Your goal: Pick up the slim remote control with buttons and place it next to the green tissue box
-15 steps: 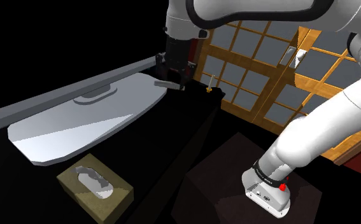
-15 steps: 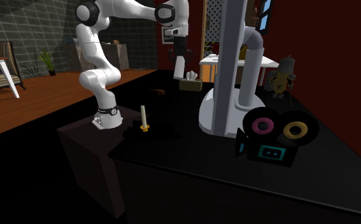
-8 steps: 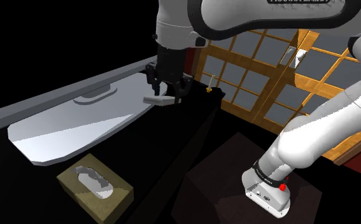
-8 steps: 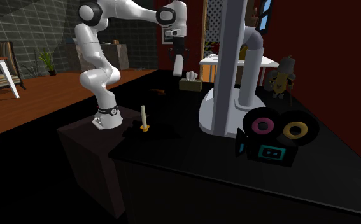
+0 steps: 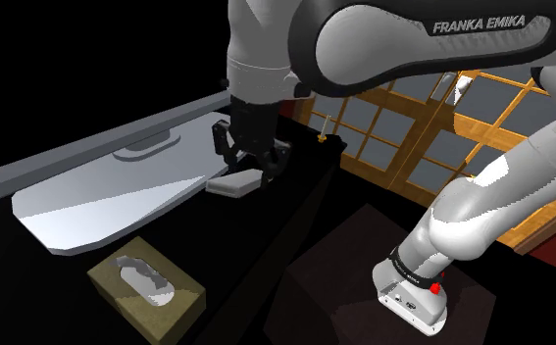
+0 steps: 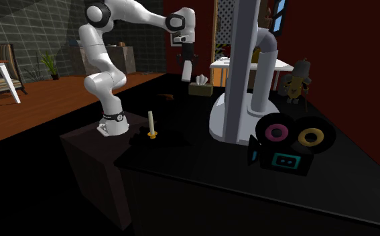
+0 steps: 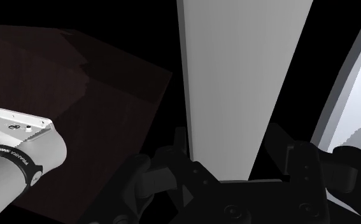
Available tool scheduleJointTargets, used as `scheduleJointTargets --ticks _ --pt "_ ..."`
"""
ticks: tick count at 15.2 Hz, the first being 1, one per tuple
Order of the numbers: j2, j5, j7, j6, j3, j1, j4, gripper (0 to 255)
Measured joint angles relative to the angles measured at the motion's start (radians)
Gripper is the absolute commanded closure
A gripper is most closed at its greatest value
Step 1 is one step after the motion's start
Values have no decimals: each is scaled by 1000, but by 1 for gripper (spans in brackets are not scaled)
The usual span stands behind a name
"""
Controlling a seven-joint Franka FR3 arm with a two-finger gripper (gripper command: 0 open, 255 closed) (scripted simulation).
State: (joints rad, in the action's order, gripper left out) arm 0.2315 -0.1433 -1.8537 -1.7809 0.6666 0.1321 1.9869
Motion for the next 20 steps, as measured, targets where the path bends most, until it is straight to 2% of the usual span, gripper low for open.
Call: scheduleJointTargets --ticks 20 --pt "-66 24 -27 -270 41 4 214 255"
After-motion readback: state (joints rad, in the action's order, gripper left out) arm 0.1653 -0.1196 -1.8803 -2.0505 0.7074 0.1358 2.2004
